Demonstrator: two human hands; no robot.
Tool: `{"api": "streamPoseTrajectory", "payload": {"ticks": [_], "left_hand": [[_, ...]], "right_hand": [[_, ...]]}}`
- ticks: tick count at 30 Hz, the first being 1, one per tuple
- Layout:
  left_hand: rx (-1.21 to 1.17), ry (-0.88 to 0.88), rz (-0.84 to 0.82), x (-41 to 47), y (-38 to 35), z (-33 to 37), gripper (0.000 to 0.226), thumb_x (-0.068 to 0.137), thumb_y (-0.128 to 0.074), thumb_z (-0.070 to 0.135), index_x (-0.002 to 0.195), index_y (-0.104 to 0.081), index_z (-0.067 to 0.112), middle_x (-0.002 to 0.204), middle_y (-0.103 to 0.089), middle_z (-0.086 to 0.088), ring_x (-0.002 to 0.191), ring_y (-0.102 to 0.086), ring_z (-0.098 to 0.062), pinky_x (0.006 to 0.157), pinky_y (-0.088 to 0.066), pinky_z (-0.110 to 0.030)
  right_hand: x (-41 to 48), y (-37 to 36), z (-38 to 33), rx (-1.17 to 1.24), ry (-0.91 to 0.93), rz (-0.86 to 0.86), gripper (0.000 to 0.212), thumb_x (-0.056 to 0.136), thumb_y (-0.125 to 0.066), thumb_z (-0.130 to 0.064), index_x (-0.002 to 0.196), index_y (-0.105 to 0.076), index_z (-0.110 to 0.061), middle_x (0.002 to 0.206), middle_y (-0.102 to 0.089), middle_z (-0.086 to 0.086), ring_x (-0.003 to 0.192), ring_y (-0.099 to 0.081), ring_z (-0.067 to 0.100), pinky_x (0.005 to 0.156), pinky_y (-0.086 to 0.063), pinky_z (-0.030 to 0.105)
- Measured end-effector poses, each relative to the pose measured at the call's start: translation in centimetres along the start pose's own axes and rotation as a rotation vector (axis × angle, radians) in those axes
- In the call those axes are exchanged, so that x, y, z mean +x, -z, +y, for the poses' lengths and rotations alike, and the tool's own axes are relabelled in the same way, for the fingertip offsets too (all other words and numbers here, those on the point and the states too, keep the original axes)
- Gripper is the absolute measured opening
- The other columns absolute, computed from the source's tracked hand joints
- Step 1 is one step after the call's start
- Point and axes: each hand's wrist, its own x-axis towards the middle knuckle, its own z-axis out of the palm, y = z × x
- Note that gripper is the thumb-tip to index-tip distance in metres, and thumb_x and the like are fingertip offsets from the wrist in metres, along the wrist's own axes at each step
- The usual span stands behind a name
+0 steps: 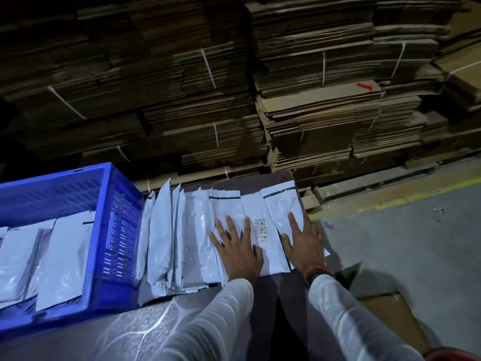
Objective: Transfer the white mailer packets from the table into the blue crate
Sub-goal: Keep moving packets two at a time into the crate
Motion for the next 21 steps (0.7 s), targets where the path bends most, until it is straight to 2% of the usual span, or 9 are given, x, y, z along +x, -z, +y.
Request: {"api": "streamPoseTrajectory", "payload": {"ticks": [5, 8, 11, 16, 18, 21], "left_hand": [[0.032, -0.025, 0.014, -0.2, -0.4, -0.9, 0.085, 0.072, -0.065, 0.052, 0.149, -0.037, 0.03, 0.16, -0.021, -0.02, 0.147, -0.003, -0.05, 0.113, -0.008, -0.069], [0.058, -0.025, -0.026, -0.2, -0.3, -1.6, 0.086, 0.075, -0.063, 0.058, 0.151, -0.032, 0.033, 0.162, -0.015, -0.016, 0.147, 0.002, -0.049, 0.112, -0.012, -0.069], [0.054, -0.022, -0.044, 0.1, 0.3, -1.7, 0.082, 0.076, -0.066, 0.054, 0.149, -0.035, 0.034, 0.162, -0.016, -0.013, 0.147, -0.002, -0.049, 0.105, -0.025, -0.069], [-0.013, -0.079, 0.071, 0.2, 1.5, -2.5, 0.076, 0.071, -0.062, 0.051, 0.143, -0.047, 0.032, 0.158, -0.031, -0.013, 0.145, -0.021, -0.047, 0.096, -0.037, -0.066], [-0.045, -0.084, 0.136, 0.3, 2.8, -2.4, 0.075, 0.075, -0.056, 0.052, 0.146, -0.043, 0.033, 0.159, -0.028, -0.012, 0.146, -0.02, -0.045, 0.096, -0.037, -0.067], [-0.076, -0.075, 0.222, 0.9, 6.1, -3.0, 0.072, 0.082, -0.049, 0.055, 0.15, -0.035, 0.035, 0.162, -0.022, -0.01, 0.148, -0.015, -0.043, 0.103, -0.032, -0.066]], "right_hand": [[-1.0, -0.5, -0.3, -0.054, -0.021, 0.015, 0.075, 0.084, -0.044, -0.059, 0.149, -0.032, -0.023, 0.145, -0.037, 0.021, 0.124, -0.042, 0.039, 0.095, -0.039, 0.051], [-1.2, -0.5, -0.9, -0.067, -0.04, 0.017, 0.069, 0.088, -0.048, -0.051, 0.149, -0.031, -0.024, 0.142, -0.039, 0.023, 0.121, -0.043, 0.039, 0.092, -0.04, 0.051], [-1.5, -0.4, -1.3, -0.041, -0.045, 0.039, 0.063, 0.091, -0.051, -0.042, 0.148, -0.032, -0.024, 0.138, -0.043, 0.023, 0.116, -0.046, 0.039, 0.09, -0.042, 0.051], [-1.6, 0.8, -2.6, 0.043, -0.056, 0.111, 0.057, 0.096, -0.042, -0.039, 0.15, -0.029, -0.025, 0.144, -0.038, 0.022, 0.118, -0.045, 0.04, 0.098, -0.04, 0.054], [-1.6, 2.0, -4.1, 0.059, -0.058, 0.145, 0.057, 0.097, -0.036, -0.04, 0.151, -0.028, -0.025, 0.147, -0.034, 0.023, 0.122, -0.043, 0.041, 0.101, -0.038, 0.053], [-1.4, 4.6, -7.1, 0.075, -0.035, 0.199, 0.057, 0.099, -0.038, -0.039, 0.152, -0.025, -0.024, 0.148, -0.033, 0.024, 0.124, -0.042, 0.042, 0.1, -0.038, 0.054]]}}
